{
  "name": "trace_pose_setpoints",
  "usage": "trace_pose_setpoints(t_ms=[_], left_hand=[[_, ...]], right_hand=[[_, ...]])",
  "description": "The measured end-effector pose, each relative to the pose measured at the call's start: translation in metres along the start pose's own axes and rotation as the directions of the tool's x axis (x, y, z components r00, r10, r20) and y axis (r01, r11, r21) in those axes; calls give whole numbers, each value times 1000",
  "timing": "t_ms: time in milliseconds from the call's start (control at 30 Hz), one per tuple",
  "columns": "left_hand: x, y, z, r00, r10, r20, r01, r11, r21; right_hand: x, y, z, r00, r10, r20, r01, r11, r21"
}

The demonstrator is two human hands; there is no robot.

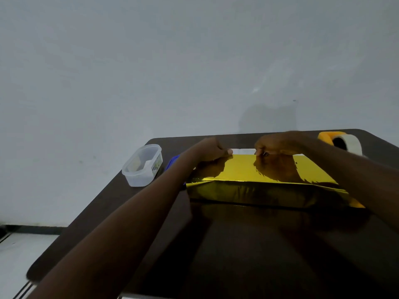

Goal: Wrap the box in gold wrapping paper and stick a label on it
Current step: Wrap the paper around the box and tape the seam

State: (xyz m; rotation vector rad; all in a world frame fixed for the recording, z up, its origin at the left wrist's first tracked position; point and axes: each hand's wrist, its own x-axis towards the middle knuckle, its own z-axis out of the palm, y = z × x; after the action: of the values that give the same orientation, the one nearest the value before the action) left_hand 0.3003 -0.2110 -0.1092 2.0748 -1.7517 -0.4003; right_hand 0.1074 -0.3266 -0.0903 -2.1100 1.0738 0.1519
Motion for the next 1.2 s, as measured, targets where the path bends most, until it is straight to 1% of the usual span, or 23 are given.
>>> trace_pose_setpoints(t_ms=[67,167,233,333,400,433,567,633,767,833,933,1067,1133,1200], left_hand=[[-2,-3,-1,1000,-11,20,11,1000,2],[-2,-8,-3,998,-30,52,32,999,-27],[1,-11,-6,996,-49,71,52,998,-41],[8,-13,-14,997,-80,13,80,997,-3],[16,-13,-16,995,-101,-17,100,994,-42],[21,-12,-15,994,-104,-14,104,994,-31],[35,-1,-1,996,-92,20,84,966,244],[46,-2,4,994,-88,68,63,946,318],[63,-11,10,984,-149,101,89,890,447],[69,-14,14,980,-159,120,85,878,471],[79,-21,16,988,-119,97,61,883,466],[77,-22,15,999,-32,-7,32,903,428],[77,-21,11,999,2,-41,14,919,395],[74,-17,4,997,12,-83,17,939,344]], right_hand=[[0,1,2,1000,-27,-11,27,999,-22],[-7,0,3,1000,-13,21,15,997,-74],[-10,0,4,1000,-6,14,7,995,-95],[-12,1,5,1000,-6,13,7,995,-101],[-11,0,5,1000,-9,-5,8,993,-114],[-11,0,6,1000,-10,-17,7,992,-125],[-9,-1,8,999,-7,-54,-1,988,-156],[-9,-2,9,998,-15,-66,4,985,-174],[-13,-4,12,997,-28,-79,12,978,-206],[-14,-4,14,994,-48,-93,25,972,-233],[-14,-5,15,989,-86,-120,50,959,-279],[-12,0,21,969,-175,-173,114,943,-314],[-11,7,26,951,-229,-210,151,931,-333],[-13,13,31,915,-306,-263,211,918,-335]])
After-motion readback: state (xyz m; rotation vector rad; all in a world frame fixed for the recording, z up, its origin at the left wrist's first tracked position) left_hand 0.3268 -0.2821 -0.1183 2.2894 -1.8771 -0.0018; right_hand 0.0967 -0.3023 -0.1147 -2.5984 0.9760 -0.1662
